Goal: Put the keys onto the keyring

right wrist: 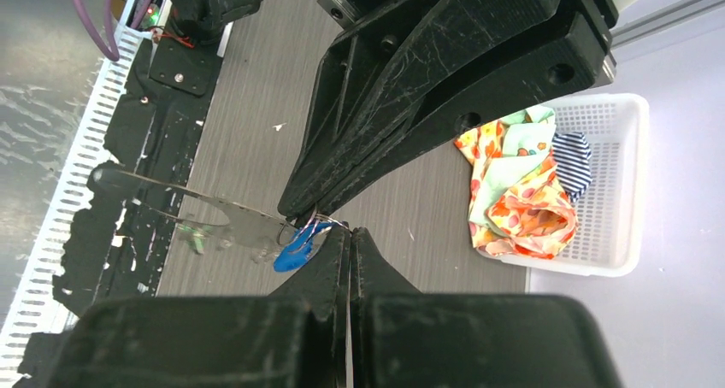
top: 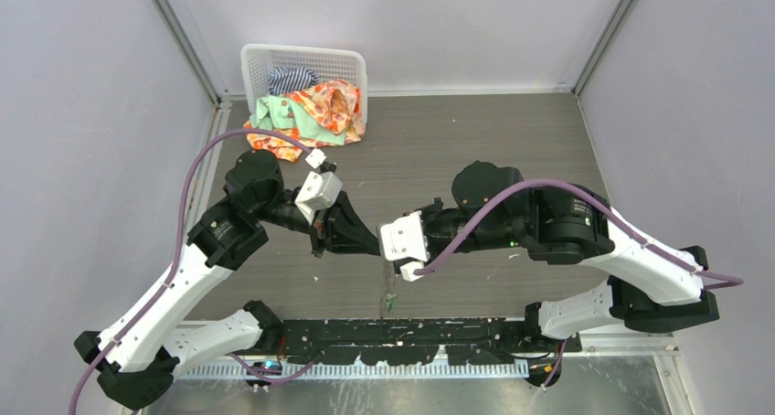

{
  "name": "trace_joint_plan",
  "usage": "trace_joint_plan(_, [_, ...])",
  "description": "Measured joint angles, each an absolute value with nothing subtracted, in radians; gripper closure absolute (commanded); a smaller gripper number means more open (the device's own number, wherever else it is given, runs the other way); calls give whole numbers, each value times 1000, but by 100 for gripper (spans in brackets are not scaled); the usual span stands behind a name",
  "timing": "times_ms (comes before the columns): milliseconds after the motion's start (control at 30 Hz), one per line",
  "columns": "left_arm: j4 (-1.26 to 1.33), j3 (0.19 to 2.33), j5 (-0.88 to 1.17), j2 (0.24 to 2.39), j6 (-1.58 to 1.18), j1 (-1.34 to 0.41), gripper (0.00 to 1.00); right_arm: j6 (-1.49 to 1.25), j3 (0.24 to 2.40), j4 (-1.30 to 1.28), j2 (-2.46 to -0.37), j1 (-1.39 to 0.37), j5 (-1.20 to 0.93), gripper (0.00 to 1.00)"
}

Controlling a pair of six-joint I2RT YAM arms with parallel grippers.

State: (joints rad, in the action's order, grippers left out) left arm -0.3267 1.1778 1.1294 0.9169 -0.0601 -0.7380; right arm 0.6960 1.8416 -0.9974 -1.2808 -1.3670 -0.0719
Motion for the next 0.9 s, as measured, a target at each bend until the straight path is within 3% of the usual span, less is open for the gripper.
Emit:
trace_joint_plan(467, [-331,1156,1105,904,-36,-748,100,631,1872,-1012,-1325,-1366,-71,99])
trace_joint_plan(633, [-279,1120,1058,873,-47,-753,100,587,1874,-1008,-1331,-1360,-69,94])
trace_joint_plan(700, [-250,1114,1052,870,-54,-753,100,565,1881,-1006,-1330,-1358,-65,91])
trace_joint_plan(800, [-193,1098,1039,857,-79,-753,100,533,1895,-1003,-1330,-1357,-60,71])
trace_joint_plan(900, [-122,1062,1013,828,-105,-760,100,506,1919,-996,-1334,-1354,-57,65])
